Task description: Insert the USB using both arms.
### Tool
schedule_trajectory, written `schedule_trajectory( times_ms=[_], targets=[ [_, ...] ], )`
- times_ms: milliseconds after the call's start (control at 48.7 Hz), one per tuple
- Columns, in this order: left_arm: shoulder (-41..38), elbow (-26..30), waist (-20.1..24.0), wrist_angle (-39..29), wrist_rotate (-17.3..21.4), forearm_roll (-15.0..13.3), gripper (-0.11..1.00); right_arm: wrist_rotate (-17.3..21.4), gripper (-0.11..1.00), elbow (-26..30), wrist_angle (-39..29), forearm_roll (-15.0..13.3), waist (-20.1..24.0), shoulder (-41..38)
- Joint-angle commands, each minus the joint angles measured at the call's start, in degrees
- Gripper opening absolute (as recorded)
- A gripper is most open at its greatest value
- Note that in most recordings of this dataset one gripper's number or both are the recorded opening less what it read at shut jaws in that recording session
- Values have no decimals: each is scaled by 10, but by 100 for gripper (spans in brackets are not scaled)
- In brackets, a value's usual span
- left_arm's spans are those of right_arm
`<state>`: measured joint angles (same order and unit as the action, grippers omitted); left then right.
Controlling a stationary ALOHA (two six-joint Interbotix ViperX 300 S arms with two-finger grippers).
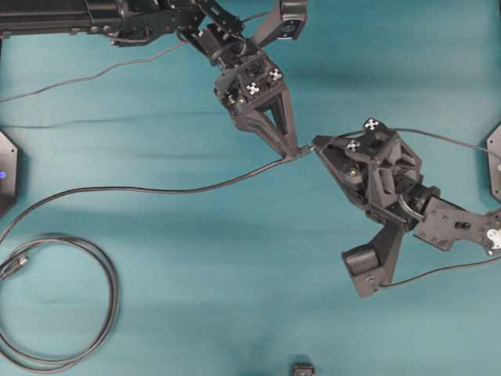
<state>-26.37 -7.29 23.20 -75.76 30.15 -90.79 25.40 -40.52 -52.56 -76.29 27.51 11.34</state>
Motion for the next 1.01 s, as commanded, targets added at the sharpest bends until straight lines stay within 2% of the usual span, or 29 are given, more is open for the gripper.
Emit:
schedule_trajectory(
  times_ms=[0, 308, 759, 985],
  targets=[
    [10, 19, 4, 17, -1, -3, 21, 1, 20, 11, 1, -6, 6, 5],
    [9, 31, 27, 39, 2, -3, 21, 1, 20, 24, 0, -5, 6, -4],
    [8, 33, 28, 39, 1, -2, 21, 4, 20, 31, 11, -6, 6, -8],
    [11, 33, 22, 30, -2, -3, 21, 32, 20, 33, -33, -5, 11, -16]
  ],
)
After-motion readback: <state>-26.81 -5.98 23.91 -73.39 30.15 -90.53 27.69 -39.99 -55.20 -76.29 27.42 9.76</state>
